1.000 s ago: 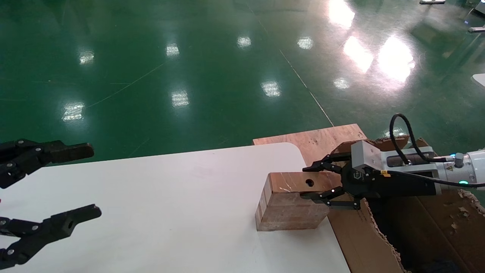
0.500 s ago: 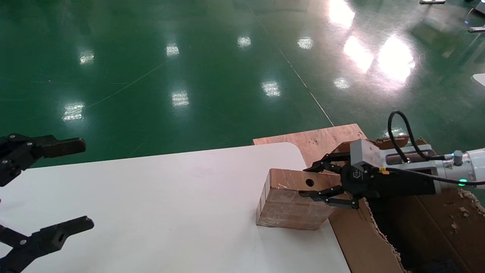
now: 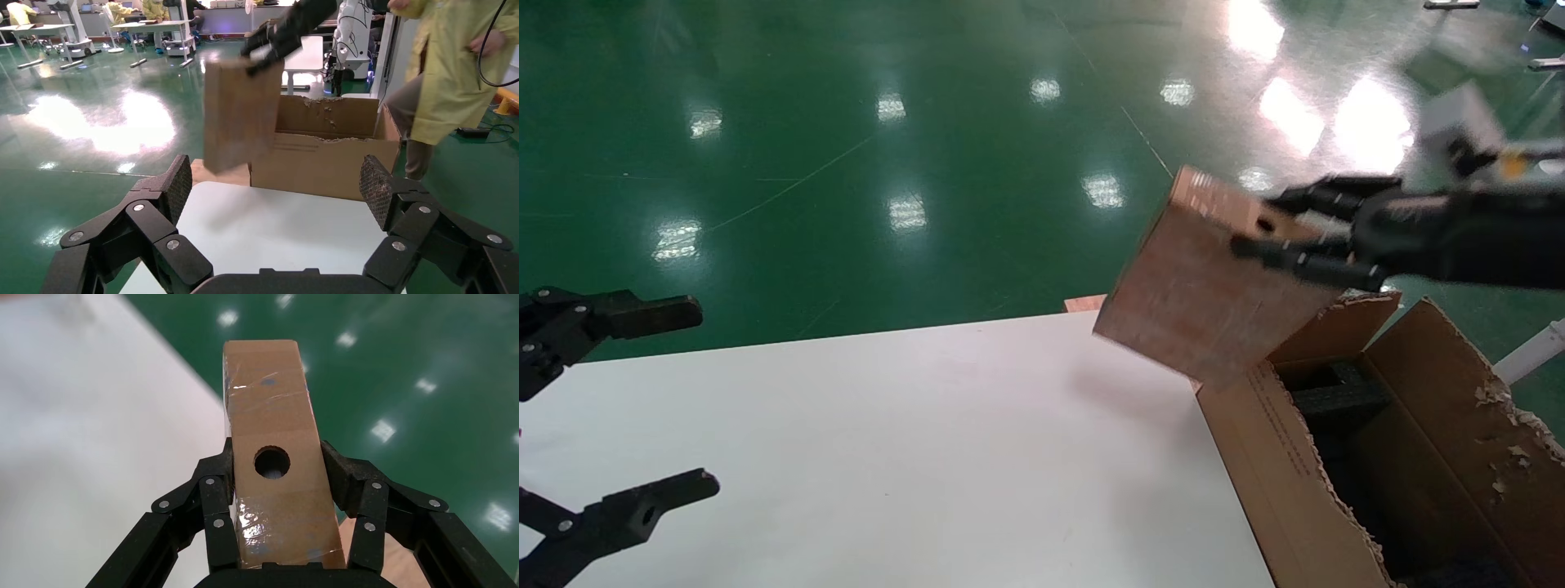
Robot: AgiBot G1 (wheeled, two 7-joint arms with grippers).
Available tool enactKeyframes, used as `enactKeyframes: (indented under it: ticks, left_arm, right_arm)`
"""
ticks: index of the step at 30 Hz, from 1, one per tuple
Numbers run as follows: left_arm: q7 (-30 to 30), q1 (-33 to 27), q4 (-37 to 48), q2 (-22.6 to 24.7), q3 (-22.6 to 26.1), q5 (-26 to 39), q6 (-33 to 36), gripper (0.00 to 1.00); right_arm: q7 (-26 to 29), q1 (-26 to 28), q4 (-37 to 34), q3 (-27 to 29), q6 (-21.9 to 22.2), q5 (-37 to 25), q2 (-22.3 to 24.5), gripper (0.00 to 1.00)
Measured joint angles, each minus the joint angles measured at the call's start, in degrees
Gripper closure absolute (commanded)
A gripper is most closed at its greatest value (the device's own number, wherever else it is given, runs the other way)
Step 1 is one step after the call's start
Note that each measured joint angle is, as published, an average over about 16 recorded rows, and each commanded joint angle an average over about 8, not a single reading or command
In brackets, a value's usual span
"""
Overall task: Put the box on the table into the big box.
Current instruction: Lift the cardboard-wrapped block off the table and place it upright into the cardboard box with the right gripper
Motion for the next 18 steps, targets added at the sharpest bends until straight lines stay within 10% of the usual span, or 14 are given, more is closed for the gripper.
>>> enactKeyframes:
  ticks: [18]
  left_arm:
    - [0.0, 0.0, 0.0, 0.0, 0.0, 0.0, 0.0, 0.00]
  right_arm:
    - [27.1, 10.2, 30.1, 1.9, 12.8, -9.2, 27.0, 1.00]
